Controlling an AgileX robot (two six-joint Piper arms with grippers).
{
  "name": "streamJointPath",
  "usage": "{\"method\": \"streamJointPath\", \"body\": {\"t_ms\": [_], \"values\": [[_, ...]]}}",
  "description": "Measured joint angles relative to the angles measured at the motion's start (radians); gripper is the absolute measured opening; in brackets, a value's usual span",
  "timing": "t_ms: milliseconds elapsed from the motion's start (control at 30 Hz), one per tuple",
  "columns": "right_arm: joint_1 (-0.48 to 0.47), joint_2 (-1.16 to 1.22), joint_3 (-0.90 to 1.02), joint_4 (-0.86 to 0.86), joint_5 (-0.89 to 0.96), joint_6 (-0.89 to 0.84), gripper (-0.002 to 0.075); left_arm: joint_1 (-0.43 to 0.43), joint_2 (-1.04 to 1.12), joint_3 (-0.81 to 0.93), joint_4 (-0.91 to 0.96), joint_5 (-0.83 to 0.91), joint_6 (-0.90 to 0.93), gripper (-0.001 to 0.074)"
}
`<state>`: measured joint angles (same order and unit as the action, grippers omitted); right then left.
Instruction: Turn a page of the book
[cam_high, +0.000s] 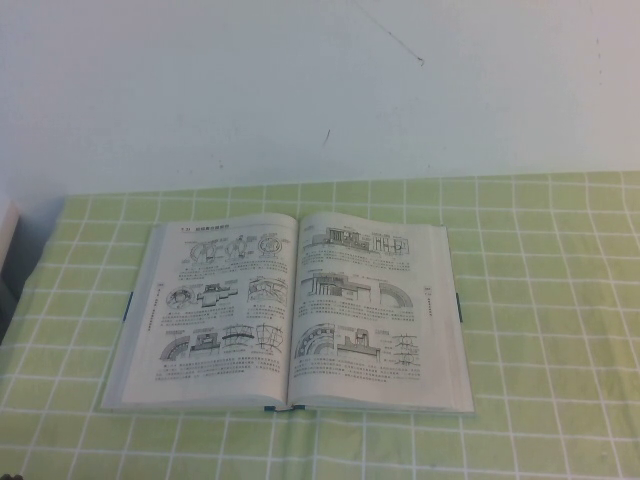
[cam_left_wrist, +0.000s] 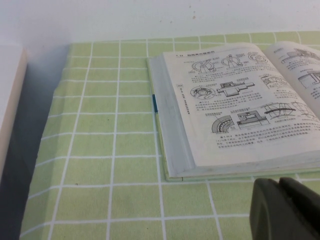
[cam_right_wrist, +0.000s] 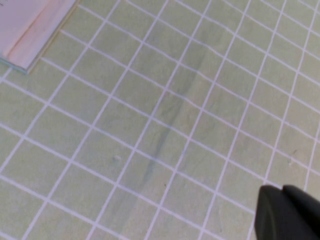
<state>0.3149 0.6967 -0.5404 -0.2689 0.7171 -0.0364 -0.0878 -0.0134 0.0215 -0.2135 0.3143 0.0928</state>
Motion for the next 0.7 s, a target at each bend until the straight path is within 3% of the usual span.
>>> {"method": "streamJointPath", "body": {"t_ms": [500, 700], "values": [[0.0, -0.016, 0.027, -0.004, -0.016, 0.0, -0.0002, 0.0, 0.0, 0.0, 0.0, 0.001, 0.0, -0.0004], [-0.03, -0.19, 0.152, -0.002, -0.161, -0.002, -0.0002, 0.0, 0.0, 0.0, 0.0, 0.001, 0.0, -0.0004]]}}
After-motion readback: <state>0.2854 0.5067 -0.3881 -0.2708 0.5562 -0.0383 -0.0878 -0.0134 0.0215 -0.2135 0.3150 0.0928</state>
